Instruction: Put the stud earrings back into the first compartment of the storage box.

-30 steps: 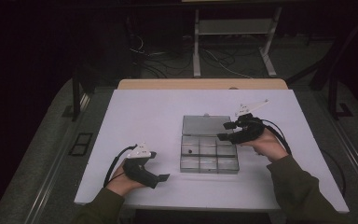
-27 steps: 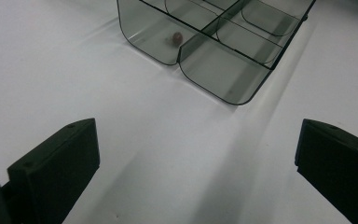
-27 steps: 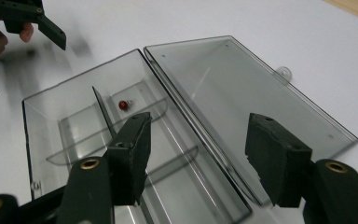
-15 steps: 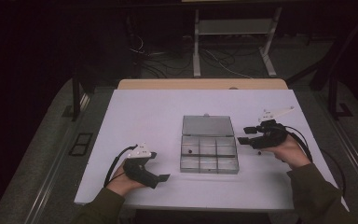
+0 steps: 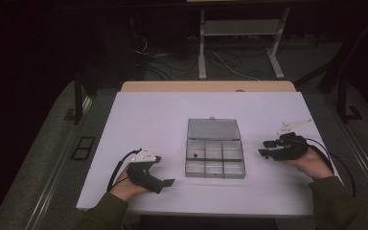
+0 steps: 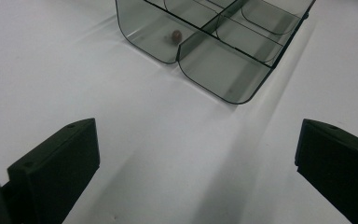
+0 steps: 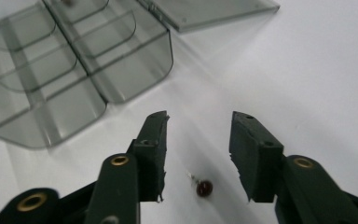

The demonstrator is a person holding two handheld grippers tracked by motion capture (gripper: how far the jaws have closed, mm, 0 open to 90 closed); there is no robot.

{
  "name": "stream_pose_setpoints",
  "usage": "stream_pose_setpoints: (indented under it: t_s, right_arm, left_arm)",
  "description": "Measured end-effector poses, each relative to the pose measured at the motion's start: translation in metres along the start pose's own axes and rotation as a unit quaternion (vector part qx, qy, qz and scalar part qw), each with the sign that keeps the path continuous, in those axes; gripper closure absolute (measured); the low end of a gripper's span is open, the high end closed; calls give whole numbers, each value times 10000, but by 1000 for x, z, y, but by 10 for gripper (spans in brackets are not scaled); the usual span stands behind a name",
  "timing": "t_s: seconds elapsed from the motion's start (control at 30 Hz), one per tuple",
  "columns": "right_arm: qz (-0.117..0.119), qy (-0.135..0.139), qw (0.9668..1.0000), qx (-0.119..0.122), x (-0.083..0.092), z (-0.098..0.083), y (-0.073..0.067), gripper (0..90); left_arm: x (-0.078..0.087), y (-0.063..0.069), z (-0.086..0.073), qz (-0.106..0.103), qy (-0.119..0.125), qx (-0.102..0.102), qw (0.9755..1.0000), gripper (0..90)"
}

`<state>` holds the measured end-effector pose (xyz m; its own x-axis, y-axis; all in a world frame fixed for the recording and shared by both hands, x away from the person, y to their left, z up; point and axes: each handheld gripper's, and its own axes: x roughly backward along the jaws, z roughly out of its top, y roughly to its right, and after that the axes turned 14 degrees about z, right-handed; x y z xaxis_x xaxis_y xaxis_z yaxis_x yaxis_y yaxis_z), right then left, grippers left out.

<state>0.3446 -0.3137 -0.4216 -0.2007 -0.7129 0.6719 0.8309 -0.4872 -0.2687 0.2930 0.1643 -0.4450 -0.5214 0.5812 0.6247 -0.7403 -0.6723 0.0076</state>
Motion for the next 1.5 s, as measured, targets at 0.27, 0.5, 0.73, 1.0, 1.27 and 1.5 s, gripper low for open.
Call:
stream_pose_setpoints:
  t_s: [0.27, 0.5, 0.73, 1.0, 1.27, 1.5]
  right_arm:
    - [17, -278, 9996, -43, -4, -13, 4, 649]
    - [-51, -542, 9985, 39, -9, -16, 5, 688]
    - [-93, -577, 9983, 75, -10, -18, 6, 712]
    - [-83, -650, 9977, 196, -11, -18, 3, 769]
    - [-42, -684, 9975, 169, -11, -18, 2, 787]
    - [-1, -683, 9976, 77, -10, -17, 2, 793]
  left_arm:
    - [0, 1, 0, -3, -18, -19, 10000, 0]
    - [0, 0, 0, 3, -5, -23, 10000, 0]
    - [1, 1, 1, 3, -8, -47, 10000, 0]
    - [1, 1, 1, 2, -13, -48, 10000, 0]
    - [1, 1, 1, 3, -10, -51, 10000, 0]
    - [1, 2, 1, -2, -3, -38, 10000, 0]
